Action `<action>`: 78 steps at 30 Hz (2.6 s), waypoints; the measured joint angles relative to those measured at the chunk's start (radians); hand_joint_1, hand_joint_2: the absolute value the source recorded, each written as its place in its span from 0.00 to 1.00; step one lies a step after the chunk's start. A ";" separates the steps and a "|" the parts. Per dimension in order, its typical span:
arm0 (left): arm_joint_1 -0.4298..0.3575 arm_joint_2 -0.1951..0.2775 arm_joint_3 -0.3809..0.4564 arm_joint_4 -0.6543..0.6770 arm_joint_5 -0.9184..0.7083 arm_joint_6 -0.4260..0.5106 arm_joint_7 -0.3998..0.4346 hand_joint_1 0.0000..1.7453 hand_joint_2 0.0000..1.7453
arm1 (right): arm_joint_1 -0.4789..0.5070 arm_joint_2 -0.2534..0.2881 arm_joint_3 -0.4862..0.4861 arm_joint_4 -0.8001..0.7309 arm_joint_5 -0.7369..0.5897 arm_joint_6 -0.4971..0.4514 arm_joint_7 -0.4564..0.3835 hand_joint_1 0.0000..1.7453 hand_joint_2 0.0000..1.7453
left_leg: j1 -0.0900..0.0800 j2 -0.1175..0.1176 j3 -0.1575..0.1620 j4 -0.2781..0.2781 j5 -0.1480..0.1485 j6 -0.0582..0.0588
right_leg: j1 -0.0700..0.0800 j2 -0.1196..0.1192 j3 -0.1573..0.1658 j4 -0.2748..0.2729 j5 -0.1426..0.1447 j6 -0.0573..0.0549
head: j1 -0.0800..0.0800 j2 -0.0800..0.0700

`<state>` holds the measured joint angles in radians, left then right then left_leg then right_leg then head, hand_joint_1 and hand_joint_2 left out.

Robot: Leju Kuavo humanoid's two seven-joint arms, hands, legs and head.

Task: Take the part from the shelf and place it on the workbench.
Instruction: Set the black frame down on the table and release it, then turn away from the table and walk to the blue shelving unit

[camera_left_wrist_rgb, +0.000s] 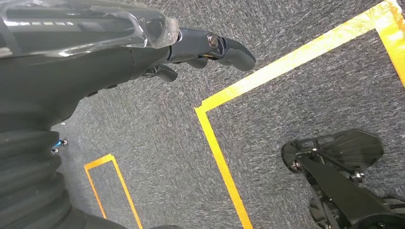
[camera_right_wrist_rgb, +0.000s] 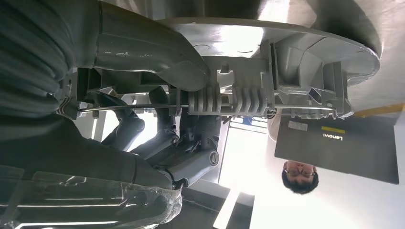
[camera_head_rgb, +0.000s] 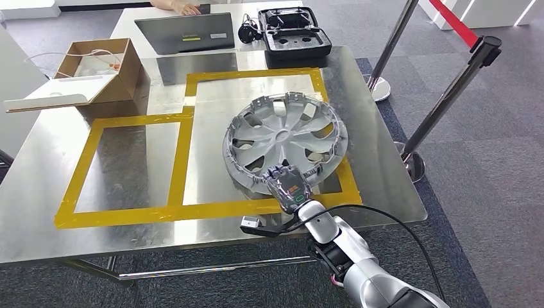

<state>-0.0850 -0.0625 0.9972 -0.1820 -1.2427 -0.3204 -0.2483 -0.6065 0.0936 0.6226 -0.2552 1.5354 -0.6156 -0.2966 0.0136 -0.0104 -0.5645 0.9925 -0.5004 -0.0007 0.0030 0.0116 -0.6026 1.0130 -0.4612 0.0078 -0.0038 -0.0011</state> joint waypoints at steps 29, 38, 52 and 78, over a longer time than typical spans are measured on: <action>0.000 0.005 -0.001 0.000 -0.002 0.023 -0.007 0.00 0.00 | 0.029 0.013 -0.106 -0.100 -0.262 -0.078 -0.139 0.00 1.00 | -0.004 0.000 0.003 0.001 0.000 -0.001 | -0.004 -0.001 0.004 0.000 0.000 0.000 | 0.000 0.000; -0.001 0.000 0.008 0.000 0.004 0.042 -0.007 0.00 0.00 | 0.163 0.079 -0.326 -0.482 -0.774 -0.086 -0.397 0.00 1.00 | -0.004 0.000 0.004 0.001 -0.001 -0.001 | -0.004 0.000 0.004 -0.001 0.000 0.000 | 0.000 0.000; 0.002 0.001 0.024 0.000 0.006 0.068 -0.026 0.00 0.00 | 0.470 -0.011 -0.218 -1.327 -1.156 -0.086 -0.404 0.00 1.00 | -0.004 0.001 0.005 0.001 -0.004 -0.003 | -0.004 0.001 0.005 -0.001 -0.001 0.000 | 0.000 0.000; 0.012 -0.003 0.050 0.000 0.014 0.065 -0.033 0.00 0.00 | 0.649 -0.021 -0.238 -1.660 -1.168 -0.085 -0.403 0.00 1.00 | 0.029 0.010 0.035 -0.006 -0.019 -0.045 | -0.031 0.001 0.033 0.010 -0.032 0.004 | 0.006 0.000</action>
<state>-0.0729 -0.0650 1.0470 -0.1817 -1.2287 -0.2550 -0.2817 0.0428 0.0725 0.3848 -1.9149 0.3673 -0.7007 -0.6996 0.0426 0.0000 -0.5292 0.9869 -0.5198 -0.0461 -0.0283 0.0125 -0.5696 1.0234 -0.4932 0.0120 0.0025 -0.0011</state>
